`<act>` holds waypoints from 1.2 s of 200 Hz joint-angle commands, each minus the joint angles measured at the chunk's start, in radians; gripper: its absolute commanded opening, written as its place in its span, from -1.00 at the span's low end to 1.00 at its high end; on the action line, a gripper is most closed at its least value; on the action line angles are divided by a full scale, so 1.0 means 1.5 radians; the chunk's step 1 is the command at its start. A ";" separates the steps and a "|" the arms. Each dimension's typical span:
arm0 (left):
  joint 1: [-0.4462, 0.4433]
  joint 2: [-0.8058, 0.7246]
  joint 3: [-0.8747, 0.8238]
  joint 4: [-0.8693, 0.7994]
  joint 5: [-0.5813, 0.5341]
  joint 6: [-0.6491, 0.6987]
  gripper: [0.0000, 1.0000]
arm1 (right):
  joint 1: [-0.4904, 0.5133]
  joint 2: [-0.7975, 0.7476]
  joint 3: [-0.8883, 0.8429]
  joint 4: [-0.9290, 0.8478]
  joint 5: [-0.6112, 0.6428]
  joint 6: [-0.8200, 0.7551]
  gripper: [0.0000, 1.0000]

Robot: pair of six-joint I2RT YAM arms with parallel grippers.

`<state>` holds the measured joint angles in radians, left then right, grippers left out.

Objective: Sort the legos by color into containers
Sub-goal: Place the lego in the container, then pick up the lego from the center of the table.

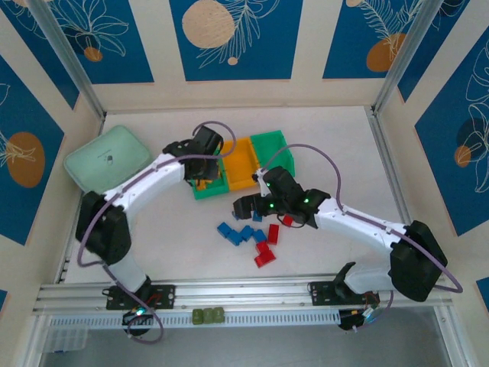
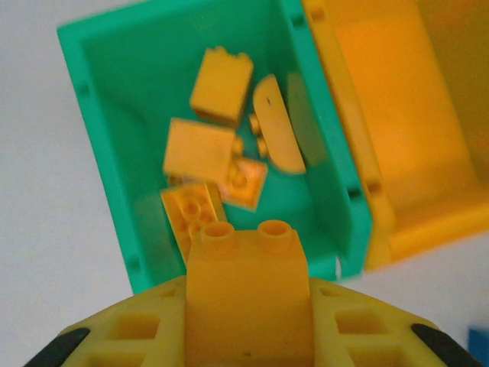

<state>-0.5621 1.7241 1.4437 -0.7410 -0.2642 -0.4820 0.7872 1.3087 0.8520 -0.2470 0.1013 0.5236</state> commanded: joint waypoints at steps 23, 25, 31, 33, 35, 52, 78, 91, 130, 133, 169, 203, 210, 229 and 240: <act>0.052 0.116 0.106 0.012 -0.018 0.054 -0.35 | -0.013 0.016 0.029 0.002 -0.009 -0.012 0.98; 0.054 0.121 0.111 0.011 -0.017 0.054 -0.33 | -0.014 0.017 0.029 0.002 -0.010 -0.012 0.98; 0.058 0.133 0.122 0.008 -0.014 0.056 -0.29 | -0.015 0.017 0.029 0.002 -0.012 -0.012 0.98; 0.059 0.136 0.126 0.007 -0.015 0.057 -0.28 | -0.015 0.017 0.029 0.001 -0.012 -0.012 0.98; 0.060 0.140 0.130 0.006 -0.015 0.058 -0.27 | -0.015 0.016 0.029 0.001 -0.012 -0.012 0.98; 0.065 0.161 0.152 0.002 -0.012 0.066 -0.16 | -0.017 0.014 0.028 -0.003 -0.013 -0.014 0.98; 0.067 0.160 0.168 -0.012 -0.011 0.071 0.00 | -0.018 0.009 0.029 -0.015 -0.007 -0.018 0.98; 0.067 0.146 0.164 -0.012 -0.005 0.071 0.05 | -0.018 0.005 0.027 -0.019 -0.007 -0.021 0.98; 0.065 0.056 0.102 -0.003 0.043 0.061 0.11 | -0.014 0.005 0.039 -0.060 0.004 -0.025 0.98; 0.065 0.045 0.092 0.000 0.048 0.059 0.12 | -0.014 0.005 0.039 -0.063 0.005 -0.026 0.98; 0.063 -0.076 -0.033 0.028 0.104 0.036 0.20 | 0.000 0.021 0.065 -0.121 0.023 -0.041 0.98; 0.050 -0.193 -0.171 0.063 0.185 0.016 0.37 | 0.019 0.056 0.113 -0.180 0.062 -0.068 1.00; 0.048 -0.215 -0.196 0.063 0.190 0.008 0.41 | 0.022 0.065 0.123 -0.189 0.067 -0.073 1.00; 0.041 -0.276 -0.260 0.069 0.215 -0.007 0.49 | 0.026 0.095 0.146 -0.207 0.073 -0.083 0.97; 0.040 -0.310 -0.299 0.078 0.233 -0.016 0.55 | 0.026 0.118 0.165 -0.218 0.073 -0.086 0.94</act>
<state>-0.4896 1.3537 1.0863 -0.6518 -0.0082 -0.4656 0.8192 1.4288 1.0420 -0.4942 0.1837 0.4339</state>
